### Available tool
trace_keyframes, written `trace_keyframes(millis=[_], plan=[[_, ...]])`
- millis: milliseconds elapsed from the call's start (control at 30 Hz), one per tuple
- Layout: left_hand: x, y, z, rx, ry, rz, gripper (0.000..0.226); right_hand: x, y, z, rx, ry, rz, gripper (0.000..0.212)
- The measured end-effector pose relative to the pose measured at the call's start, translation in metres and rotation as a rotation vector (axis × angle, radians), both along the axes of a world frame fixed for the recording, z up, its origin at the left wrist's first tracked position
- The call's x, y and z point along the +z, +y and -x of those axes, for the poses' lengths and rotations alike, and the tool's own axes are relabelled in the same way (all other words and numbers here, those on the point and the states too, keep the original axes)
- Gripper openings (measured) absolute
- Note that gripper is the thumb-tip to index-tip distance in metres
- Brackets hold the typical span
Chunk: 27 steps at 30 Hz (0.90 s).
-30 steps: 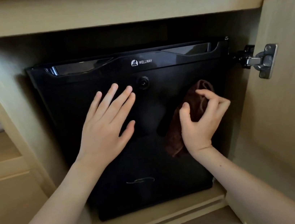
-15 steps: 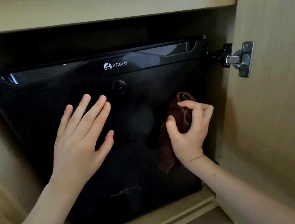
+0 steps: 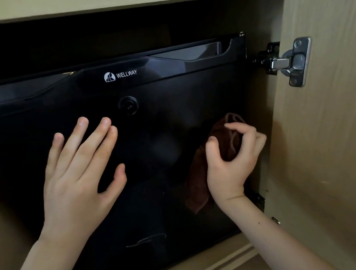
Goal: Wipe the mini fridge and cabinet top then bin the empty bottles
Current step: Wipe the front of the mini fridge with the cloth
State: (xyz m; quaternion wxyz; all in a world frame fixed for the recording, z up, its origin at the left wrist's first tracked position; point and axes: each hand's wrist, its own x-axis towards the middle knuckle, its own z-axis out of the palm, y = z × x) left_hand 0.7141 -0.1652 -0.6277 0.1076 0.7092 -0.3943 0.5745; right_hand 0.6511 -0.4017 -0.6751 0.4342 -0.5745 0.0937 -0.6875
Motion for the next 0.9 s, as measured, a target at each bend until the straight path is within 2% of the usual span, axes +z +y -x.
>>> trace_keyframes(millis=[133,300,567,700,900], plan=[[-0.001,-0.001,-0.002,-0.009,-0.024,0.014,0.053,-0.022,-0.004,0.002,0.003,0.015,0.017,0.030],[-0.003,-0.001,-0.004,-0.008,-0.020,0.025,0.054,-0.060,-0.005,0.017,0.037,0.144,-0.024,0.030],[0.002,0.002,0.005,0.007,0.047,-0.013,0.053,0.013,-0.006,0.006,-0.055,0.054,0.058,0.030],[0.004,0.004,0.005,0.018,0.061,-0.028,0.055,-0.018,-0.009,0.004,-0.048,0.057,0.065,0.033],[0.005,0.003,0.007,0.023,0.077,-0.018,0.055,-0.057,-0.012,0.016,0.007,0.194,0.048,0.035]])
